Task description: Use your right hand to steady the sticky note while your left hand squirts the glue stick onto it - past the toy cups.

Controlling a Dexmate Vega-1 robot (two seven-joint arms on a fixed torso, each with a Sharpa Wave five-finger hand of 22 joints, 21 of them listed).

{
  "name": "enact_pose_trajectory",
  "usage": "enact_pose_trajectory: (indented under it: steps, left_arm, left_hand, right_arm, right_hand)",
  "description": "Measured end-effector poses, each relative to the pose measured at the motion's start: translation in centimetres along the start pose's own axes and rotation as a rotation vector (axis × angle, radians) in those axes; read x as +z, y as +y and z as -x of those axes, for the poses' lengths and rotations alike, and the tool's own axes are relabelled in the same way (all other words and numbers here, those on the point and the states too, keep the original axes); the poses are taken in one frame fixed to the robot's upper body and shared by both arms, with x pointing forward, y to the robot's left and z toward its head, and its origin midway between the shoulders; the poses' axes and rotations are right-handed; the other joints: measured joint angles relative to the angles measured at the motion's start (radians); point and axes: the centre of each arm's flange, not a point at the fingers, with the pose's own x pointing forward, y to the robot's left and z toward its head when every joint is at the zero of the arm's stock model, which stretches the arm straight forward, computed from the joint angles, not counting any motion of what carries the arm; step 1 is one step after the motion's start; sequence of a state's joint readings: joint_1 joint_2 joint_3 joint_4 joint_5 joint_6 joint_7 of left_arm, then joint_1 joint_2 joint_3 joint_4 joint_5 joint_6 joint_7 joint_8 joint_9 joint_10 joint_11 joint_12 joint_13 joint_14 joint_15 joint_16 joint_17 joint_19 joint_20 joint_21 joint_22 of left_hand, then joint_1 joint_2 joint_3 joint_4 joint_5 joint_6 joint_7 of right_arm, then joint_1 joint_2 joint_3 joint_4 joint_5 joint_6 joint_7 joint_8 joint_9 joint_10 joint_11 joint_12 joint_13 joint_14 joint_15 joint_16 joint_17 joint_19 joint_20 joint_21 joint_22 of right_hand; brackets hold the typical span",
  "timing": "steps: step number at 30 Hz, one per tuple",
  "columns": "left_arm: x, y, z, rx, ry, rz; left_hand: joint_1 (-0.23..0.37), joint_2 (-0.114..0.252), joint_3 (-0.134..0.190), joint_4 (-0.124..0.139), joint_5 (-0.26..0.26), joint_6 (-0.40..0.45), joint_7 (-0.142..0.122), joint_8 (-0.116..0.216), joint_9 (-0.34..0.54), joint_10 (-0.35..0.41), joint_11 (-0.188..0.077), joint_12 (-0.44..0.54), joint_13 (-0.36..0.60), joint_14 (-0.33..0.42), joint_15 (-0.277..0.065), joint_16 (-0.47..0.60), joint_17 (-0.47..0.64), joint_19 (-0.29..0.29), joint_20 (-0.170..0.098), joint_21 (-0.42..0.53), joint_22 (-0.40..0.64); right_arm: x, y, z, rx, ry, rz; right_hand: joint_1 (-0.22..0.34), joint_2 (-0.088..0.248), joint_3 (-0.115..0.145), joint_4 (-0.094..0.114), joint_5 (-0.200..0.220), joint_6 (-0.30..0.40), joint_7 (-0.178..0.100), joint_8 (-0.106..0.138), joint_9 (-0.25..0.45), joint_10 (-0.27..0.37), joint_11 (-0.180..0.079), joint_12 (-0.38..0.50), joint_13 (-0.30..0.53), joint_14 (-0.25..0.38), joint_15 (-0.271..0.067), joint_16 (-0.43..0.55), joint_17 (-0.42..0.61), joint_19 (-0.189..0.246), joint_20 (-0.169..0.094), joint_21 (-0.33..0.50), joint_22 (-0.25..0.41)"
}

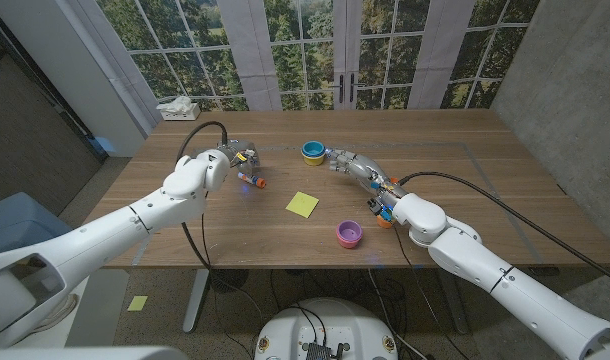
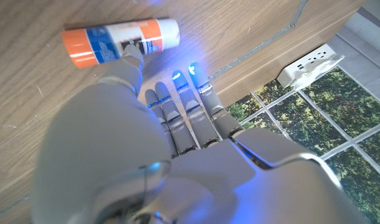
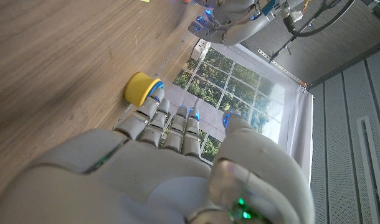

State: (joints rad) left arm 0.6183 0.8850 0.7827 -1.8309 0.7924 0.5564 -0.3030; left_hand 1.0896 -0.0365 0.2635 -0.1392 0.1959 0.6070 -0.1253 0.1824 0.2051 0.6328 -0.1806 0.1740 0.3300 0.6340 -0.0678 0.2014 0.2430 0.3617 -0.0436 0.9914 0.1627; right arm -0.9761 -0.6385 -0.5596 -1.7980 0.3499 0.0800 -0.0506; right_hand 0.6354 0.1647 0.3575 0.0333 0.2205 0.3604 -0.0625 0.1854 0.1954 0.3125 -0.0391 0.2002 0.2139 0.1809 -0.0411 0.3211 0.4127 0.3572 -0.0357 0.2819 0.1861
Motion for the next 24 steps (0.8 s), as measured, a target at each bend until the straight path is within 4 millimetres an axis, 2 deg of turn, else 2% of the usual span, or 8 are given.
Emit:
enact_pose_trajectory:
  steps: [3,6,10,13,16,21,23,24]
  left_arm:
    - [0.1,0.0,0.2,0.005,0.01,-0.01]
    - [0.2,-0.1,0.4,0.01,0.017,-0.016]
    - [0.1,-0.1,0.7,0.021,0.024,-0.013]
    - [-0.1,0.2,0.9,0.047,0.026,-0.002]
    - [-0.4,0.3,1.2,0.067,0.025,0.019]
    - [-1.0,0.5,2.0,0.109,-0.006,0.1]
    - [-1.2,0.5,2.2,0.118,-0.015,0.122]
    - [-1.3,0.5,2.4,0.126,-0.025,0.143]
  left_hand:
    - [-0.052,-0.023,-0.035,0.002,-0.011,-0.146,-0.018,-0.005,-0.009,-0.145,0.021,-0.001,-0.029,-0.133,0.015,-0.013,-0.011,-0.068,0.011,-0.071,0.0]
    - [-0.103,-0.037,-0.063,0.003,-0.011,-0.325,-0.031,-0.005,-0.015,-0.328,0.05,-0.001,-0.072,-0.288,0.024,-0.02,-0.037,-0.144,0.045,-0.166,0.0]
    - [-0.178,-0.034,-0.085,0.019,-0.007,-0.504,-0.041,-0.005,-0.02,-0.509,0.06,-0.001,-0.118,-0.434,0.028,-0.02,-0.057,-0.224,0.08,-0.28,0.0]
    - [-0.262,-0.015,-0.105,0.04,-0.007,-0.6,-0.047,-0.005,-0.024,-0.615,0.07,-0.001,-0.136,-0.531,0.03,-0.024,-0.062,-0.272,0.09,-0.36,0.0]
    - [-0.346,0.008,-0.125,0.062,-0.007,-0.661,-0.044,-0.005,-0.024,-0.689,0.075,-0.001,-0.144,-0.607,0.042,-0.024,-0.062,-0.311,0.093,-0.423,0.0]
    - [-0.475,0.081,-0.129,0.119,-0.007,-0.747,-0.029,-0.005,-0.025,-0.789,0.079,-0.001,-0.149,-0.717,0.06,-0.024,-0.062,-0.398,0.096,-0.519,0.002]
    - [-0.521,0.106,-0.132,0.134,-0.007,-0.77,-0.019,-0.005,-0.029,-0.801,0.083,-0.001,-0.149,-0.779,0.069,-0.029,-0.062,-0.448,0.101,-0.566,0.003]
    - [-0.542,0.113,-0.135,0.137,-0.007,-0.776,-0.014,-0.005,-0.029,-0.804,0.085,-0.001,-0.149,-0.794,0.073,-0.031,-0.062,-0.473,0.103,-0.589,0.003]
  right_arm:
    - [0.0,0.0,0.1,0.0,-0.001,-0.001]
    - [0.0,0.0,0.1,0.0,-0.002,-0.003]
    - [0.0,0.0,0.2,0.0,-0.003,-0.005]
    - [-0.1,0.0,0.3,-0.001,-0.002,-0.005]
    - [-0.1,0.0,0.3,-0.001,-0.003,-0.006]
    - [0.0,0.0,0.4,0.002,-0.009,-0.009]
    - [0.0,0.1,0.4,0.003,-0.01,-0.011]
    - [0.0,0.1,0.4,0.005,-0.01,-0.012]
  right_hand:
    - [0.0,0.0,0.0,0.0,0.0,0.0,0.0,0.0,0.0,0.0,0.0,0.0,0.0,0.005,0.005,0.0,0.0,0.0,0.0,0.0,0.0]
    - [0.0,0.0,0.0,0.0,0.0,0.0,0.0,0.0,0.0,0.0,0.0,0.0,0.0,0.005,0.005,0.0,0.0,0.0,0.0,0.0,0.0]
    - [0.0,0.0,0.0,0.0,0.0,0.0,0.0,0.0,0.0,0.0,0.0,0.0,0.0,0.005,0.005,0.0,0.0,0.004,0.004,0.0,0.0]
    - [-0.008,0.008,-0.003,-0.003,0.0,0.0,0.0,0.0,0.0,0.0,0.0,0.0,0.0,0.005,0.005,0.0,0.0,0.004,0.004,0.0,0.0]
    - [-0.02,0.002,-0.011,0.002,-0.005,0.0,0.0,0.0,0.0,0.007,0.007,0.0,-0.001,0.005,0.005,0.0,-0.004,0.004,0.004,0.0,0.0]
    - [-0.061,-0.006,-0.029,0.021,-0.014,-0.005,0.006,0.0,0.0,0.002,0.013,0.008,-0.006,0.005,0.005,-0.008,-0.005,0.007,0.015,0.0,0.0]
    - [-0.078,-0.001,-0.037,0.029,-0.022,-0.001,0.01,0.0,0.0,0.006,0.016,0.008,-0.006,0.005,0.005,-0.008,-0.006,0.005,0.017,0.0,0.0]
    - [-0.092,-0.012,-0.045,0.036,-0.027,0.0,0.011,0.0,0.0,0.007,0.018,0.008,-0.006,0.005,0.005,-0.008,-0.008,0.009,0.02,0.0,0.0]
